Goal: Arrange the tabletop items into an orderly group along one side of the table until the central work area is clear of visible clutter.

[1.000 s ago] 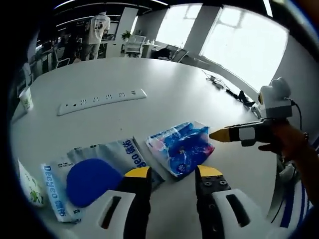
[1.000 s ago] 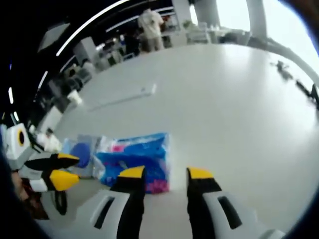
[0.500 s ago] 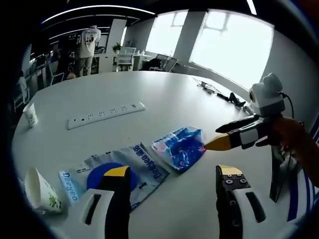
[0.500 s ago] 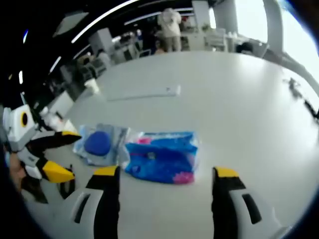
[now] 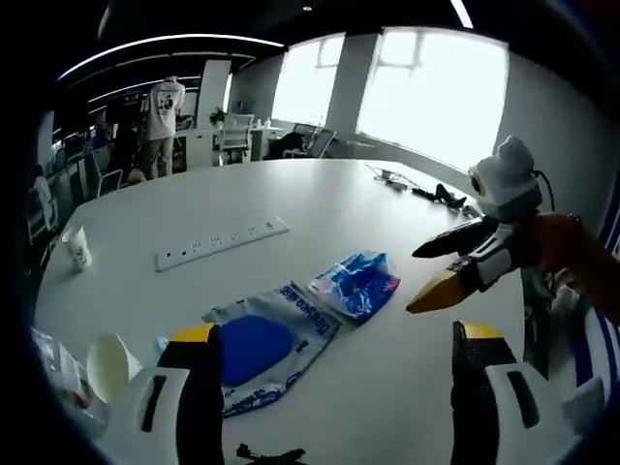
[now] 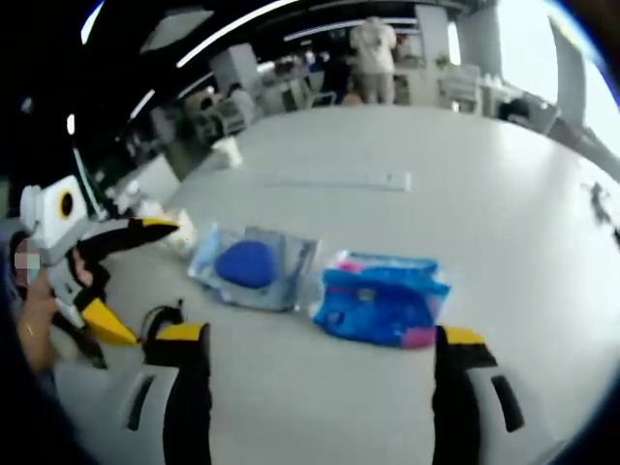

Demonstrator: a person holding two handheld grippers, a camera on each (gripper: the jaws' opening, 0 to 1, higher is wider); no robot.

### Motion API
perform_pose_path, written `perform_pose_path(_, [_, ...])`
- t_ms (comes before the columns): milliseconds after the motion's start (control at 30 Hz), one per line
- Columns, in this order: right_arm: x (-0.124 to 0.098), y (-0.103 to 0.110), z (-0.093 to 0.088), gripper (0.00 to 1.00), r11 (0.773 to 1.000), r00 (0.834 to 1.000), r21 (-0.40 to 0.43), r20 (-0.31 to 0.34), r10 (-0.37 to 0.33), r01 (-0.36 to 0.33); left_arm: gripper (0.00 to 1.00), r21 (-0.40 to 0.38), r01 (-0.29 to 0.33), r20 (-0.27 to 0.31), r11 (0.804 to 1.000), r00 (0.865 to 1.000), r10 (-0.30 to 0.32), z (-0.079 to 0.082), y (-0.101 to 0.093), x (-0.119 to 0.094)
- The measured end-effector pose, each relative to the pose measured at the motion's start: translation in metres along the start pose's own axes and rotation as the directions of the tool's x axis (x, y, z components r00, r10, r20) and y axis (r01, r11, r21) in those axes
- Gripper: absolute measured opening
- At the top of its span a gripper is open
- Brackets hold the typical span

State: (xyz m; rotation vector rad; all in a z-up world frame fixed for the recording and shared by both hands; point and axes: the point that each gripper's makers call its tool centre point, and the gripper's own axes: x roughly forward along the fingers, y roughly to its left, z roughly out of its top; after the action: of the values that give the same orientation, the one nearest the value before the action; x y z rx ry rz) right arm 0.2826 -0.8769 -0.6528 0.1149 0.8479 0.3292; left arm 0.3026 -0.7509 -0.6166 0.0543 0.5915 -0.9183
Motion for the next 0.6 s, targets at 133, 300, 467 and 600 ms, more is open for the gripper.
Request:
perform_pose_path(133, [0.001, 0.015, -0.001, 0.97, 0.999, 0.999, -0.017, 0.004, 0.039, -0.039, 1.00, -0.010, 0.016, 0.019, 1.000, 1.000, -0.016, 0.002, -0.002, -0.013])
perform_pose_path(300, [0.003, 0.038, -0.004, 0.97, 0.994, 0.994, -0.019, 0.019, 0.111, -0.110, 1.00, -0.002, 0.009, 0.025, 1.000, 1.000, -0.009, -0.006, -0.001, -0.028])
perform_pose_path(467, [0.003, 0.058, -0.008, 0.98, 0.984, 0.988, -0.087, 0.012, 0.154, -0.153, 1.00, 0.004, 0.014, 0.025, 1.000, 1.000, -0.014, -0.015, -0.001, -0.046])
perform_pose_path(600, [0.003, 0.075, -0.011, 1.00, 0.972, 0.978, -0.115, 0.011, 0.208, -0.205, 1.00, 0.025, -0.012, 0.012, 1.000, 1.000, 0.012, -0.025, 0.002, -0.058])
